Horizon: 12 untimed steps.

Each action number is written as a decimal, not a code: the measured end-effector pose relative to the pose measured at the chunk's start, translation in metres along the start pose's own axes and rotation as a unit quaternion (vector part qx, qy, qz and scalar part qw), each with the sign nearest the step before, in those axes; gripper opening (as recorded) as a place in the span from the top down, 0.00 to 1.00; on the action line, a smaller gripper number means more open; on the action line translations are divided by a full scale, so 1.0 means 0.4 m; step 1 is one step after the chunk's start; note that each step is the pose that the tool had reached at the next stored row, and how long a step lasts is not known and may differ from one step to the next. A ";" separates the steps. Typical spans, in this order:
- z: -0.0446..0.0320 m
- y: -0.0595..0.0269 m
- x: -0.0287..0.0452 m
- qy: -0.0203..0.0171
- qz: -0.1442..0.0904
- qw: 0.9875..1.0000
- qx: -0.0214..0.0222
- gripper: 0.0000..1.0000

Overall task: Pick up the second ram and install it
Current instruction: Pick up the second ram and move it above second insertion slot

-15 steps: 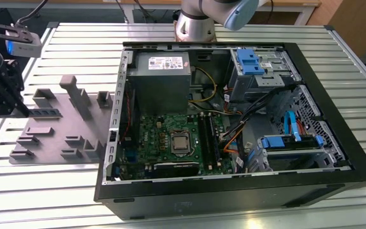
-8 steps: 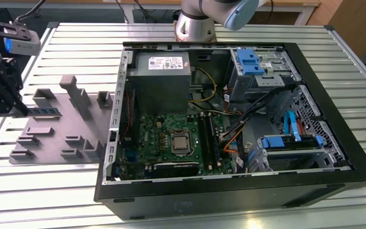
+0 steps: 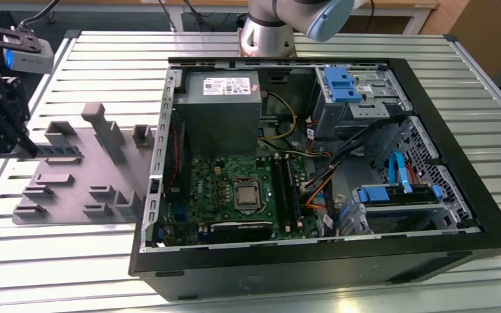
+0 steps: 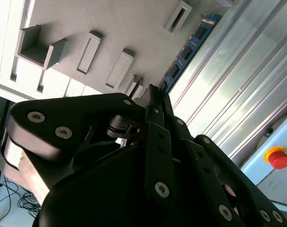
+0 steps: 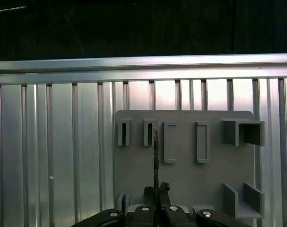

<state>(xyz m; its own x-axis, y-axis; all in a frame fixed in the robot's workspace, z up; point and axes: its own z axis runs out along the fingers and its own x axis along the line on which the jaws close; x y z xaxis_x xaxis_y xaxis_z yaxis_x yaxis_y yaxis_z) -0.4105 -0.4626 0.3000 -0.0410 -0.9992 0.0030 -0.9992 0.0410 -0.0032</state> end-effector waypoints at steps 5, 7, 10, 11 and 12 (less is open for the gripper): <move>-0.004 0.000 0.000 0.000 0.000 1.000 0.000 0.86; -0.005 0.000 0.000 0.000 0.000 1.000 0.000 0.86; -0.008 0.000 0.000 0.000 0.000 1.000 0.000 0.86; -0.008 0.000 0.000 0.000 0.000 1.000 0.000 0.86; -0.009 0.000 0.000 0.000 0.000 1.000 0.000 0.86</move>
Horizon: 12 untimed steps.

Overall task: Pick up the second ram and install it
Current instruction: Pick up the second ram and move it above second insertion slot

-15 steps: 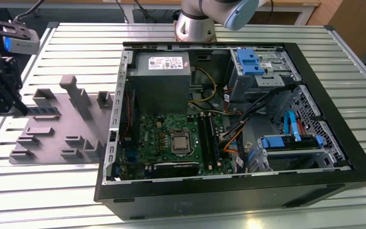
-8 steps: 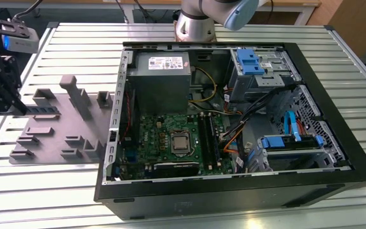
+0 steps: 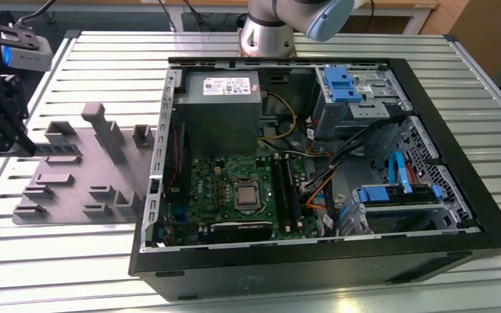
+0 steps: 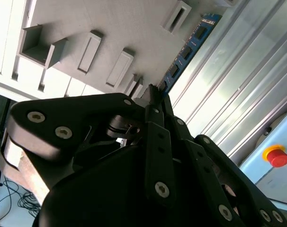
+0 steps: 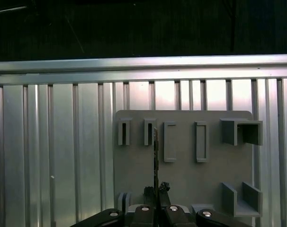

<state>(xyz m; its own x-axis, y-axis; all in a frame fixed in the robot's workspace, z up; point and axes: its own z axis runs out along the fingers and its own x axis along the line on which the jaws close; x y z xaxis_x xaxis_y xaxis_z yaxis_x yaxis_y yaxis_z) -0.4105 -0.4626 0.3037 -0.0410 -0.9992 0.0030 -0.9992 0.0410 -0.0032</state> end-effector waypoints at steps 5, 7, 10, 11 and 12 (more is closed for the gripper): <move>-0.004 0.000 0.000 0.000 0.000 1.000 0.000 0.86; -0.006 0.000 0.000 0.000 0.000 1.000 0.000 0.86; -0.008 0.000 0.000 0.000 0.000 1.000 0.000 0.86; -0.008 0.000 0.000 0.000 0.000 1.000 0.000 0.86; -0.008 0.000 0.000 0.000 0.000 1.000 0.000 0.86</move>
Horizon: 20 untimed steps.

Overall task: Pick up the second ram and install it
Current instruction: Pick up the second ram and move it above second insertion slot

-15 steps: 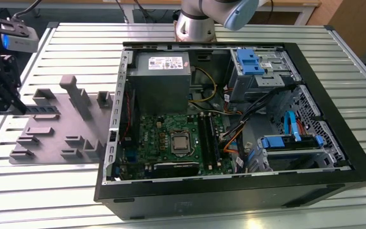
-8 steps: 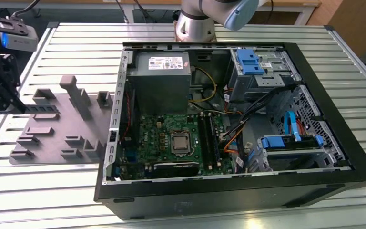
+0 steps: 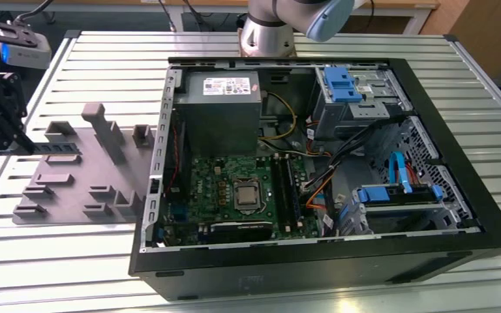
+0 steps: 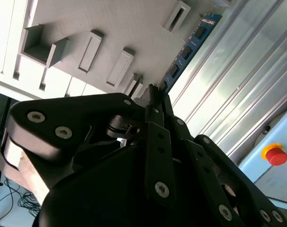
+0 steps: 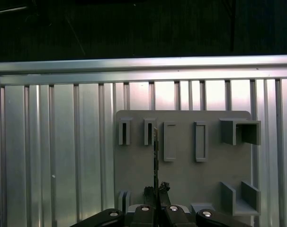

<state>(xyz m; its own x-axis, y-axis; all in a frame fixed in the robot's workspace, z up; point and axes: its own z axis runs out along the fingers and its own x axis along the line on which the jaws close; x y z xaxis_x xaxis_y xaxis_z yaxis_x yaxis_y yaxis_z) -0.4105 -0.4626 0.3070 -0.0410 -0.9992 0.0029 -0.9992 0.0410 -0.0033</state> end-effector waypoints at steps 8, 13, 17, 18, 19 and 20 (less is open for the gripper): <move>-0.005 0.000 0.000 0.000 0.000 1.000 0.000 0.86; -0.010 0.000 0.000 0.000 0.000 1.000 0.000 0.86; -0.014 0.000 0.000 0.000 0.000 1.000 0.000 0.86; -0.014 0.000 0.000 0.000 0.000 1.000 0.000 0.86; -0.015 0.000 0.000 0.000 0.000 1.000 0.000 0.86; -0.016 0.000 0.000 0.000 0.000 1.000 0.000 0.86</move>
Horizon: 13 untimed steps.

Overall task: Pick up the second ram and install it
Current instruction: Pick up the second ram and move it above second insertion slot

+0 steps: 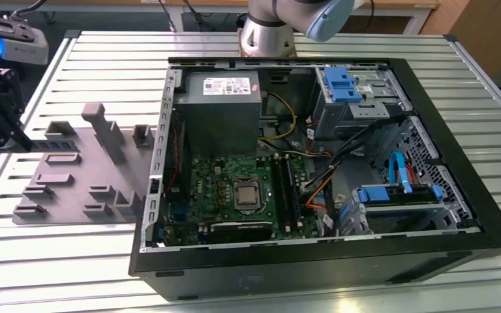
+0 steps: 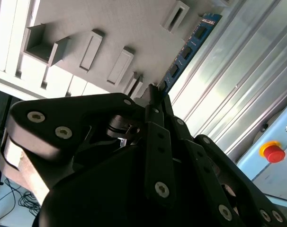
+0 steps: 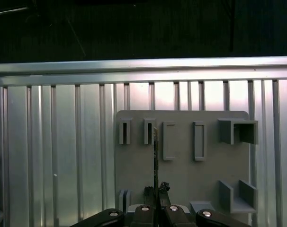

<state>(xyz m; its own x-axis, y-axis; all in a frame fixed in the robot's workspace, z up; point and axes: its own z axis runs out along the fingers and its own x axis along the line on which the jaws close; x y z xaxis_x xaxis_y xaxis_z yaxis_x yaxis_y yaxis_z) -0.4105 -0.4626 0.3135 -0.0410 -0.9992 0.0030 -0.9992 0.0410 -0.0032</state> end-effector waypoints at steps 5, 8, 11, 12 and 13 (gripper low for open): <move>-0.004 0.000 0.000 0.000 0.000 1.000 0.000 0.86; -0.006 0.000 0.000 0.000 0.000 1.000 0.000 0.86; -0.007 0.000 0.000 0.000 0.000 1.000 0.000 0.86; -0.008 0.000 0.000 0.000 0.000 1.000 0.000 0.86; -0.009 0.000 0.000 0.000 0.000 1.000 0.000 0.86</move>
<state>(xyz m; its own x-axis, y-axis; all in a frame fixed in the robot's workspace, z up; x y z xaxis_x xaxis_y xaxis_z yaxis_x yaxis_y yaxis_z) -0.4105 -0.4626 0.3170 -0.0410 -0.9992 0.0030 -0.9992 0.0410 -0.0032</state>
